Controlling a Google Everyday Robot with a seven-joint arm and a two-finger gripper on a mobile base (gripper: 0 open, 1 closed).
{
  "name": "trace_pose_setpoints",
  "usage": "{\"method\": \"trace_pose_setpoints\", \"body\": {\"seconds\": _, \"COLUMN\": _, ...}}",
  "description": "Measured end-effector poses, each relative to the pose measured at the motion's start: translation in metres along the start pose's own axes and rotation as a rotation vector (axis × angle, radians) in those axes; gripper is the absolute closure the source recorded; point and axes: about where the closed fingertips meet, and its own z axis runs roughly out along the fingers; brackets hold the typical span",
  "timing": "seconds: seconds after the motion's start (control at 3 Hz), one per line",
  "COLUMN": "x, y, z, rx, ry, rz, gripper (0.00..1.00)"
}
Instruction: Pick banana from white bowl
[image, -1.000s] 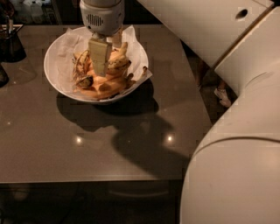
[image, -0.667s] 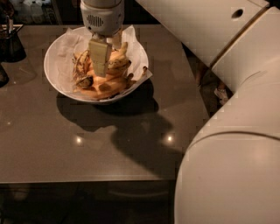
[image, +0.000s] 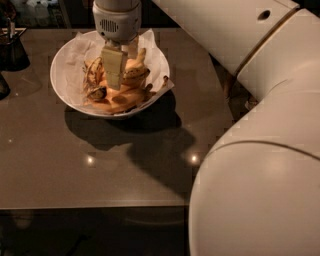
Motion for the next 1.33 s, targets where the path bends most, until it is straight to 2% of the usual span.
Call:
{"method": "trace_pose_setpoints", "body": {"seconds": 0.33, "x": -0.0005, "y": 0.0000, "z": 0.0034, "rx": -0.015, "ry": 0.000, "rz": -0.006, "gripper": 0.31}}
{"method": "trace_pose_setpoints", "body": {"seconds": 0.67, "x": -0.0005, "y": -0.0009, "z": 0.0040, "rx": -0.015, "ry": 0.001, "rz": -0.012, "gripper": 0.50}}
{"method": "trace_pose_setpoints", "body": {"seconds": 1.33, "x": -0.0011, "y": -0.0031, "z": 0.0026, "rx": -0.017, "ry": -0.004, "rz": -0.031, "gripper": 0.97}}
